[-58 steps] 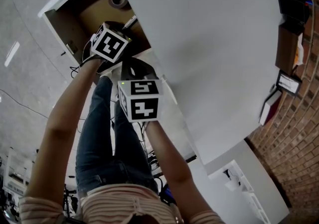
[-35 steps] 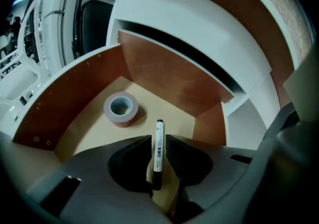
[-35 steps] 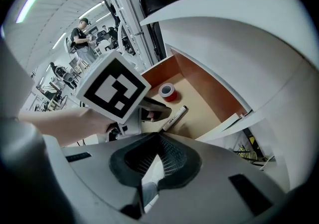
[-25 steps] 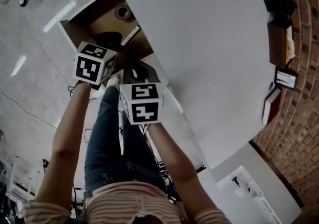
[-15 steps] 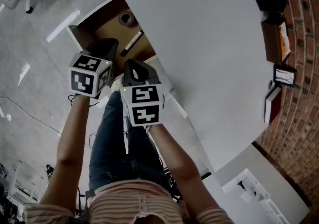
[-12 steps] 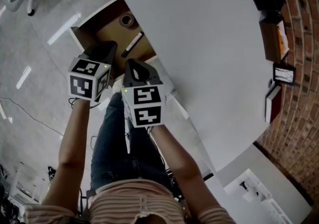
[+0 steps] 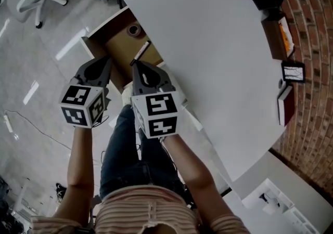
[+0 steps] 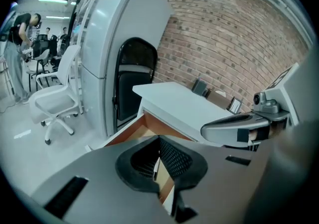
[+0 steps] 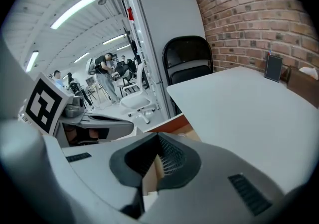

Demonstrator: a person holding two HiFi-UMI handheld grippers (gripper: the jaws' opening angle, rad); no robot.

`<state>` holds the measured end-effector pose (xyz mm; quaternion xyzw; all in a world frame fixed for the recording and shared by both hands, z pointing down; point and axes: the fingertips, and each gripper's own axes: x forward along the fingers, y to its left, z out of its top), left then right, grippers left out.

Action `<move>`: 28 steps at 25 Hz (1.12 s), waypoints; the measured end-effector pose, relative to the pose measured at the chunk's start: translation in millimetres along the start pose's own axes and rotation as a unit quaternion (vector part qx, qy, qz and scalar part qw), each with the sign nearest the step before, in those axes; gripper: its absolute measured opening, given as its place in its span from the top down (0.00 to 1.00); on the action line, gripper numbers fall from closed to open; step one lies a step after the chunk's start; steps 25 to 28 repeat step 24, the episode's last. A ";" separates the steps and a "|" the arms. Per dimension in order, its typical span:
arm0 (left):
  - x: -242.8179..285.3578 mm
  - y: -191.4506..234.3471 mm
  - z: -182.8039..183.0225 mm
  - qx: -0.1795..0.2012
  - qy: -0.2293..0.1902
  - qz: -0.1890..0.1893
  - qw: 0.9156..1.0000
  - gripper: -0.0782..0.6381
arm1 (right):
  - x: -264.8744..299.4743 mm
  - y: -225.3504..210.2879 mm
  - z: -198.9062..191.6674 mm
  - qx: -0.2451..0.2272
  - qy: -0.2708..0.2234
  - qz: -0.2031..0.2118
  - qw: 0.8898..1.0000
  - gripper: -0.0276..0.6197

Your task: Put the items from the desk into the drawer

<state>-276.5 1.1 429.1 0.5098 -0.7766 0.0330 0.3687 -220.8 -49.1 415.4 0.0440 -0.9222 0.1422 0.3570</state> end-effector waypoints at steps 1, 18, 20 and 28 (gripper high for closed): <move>-6.8 -0.7 3.4 0.003 -0.005 0.002 1.000 0.88 | -4.8 -0.8 3.3 0.000 -0.007 -0.001 1.000 0.93; -106.2 -42.2 33.0 0.033 -0.071 0.030 0.996 0.88 | -113.3 -14.6 42.0 -0.022 -0.100 -0.018 0.995 0.93; -118.2 -49.9 35.7 0.031 -0.082 0.033 0.996 0.88 | -124.5 -12.6 39.0 -0.024 -0.104 -0.016 0.994 0.93; -136.4 -68.4 39.4 0.029 -0.098 0.032 0.994 0.88 | -145.3 -13.0 33.8 -0.027 -0.109 -0.013 0.994 0.93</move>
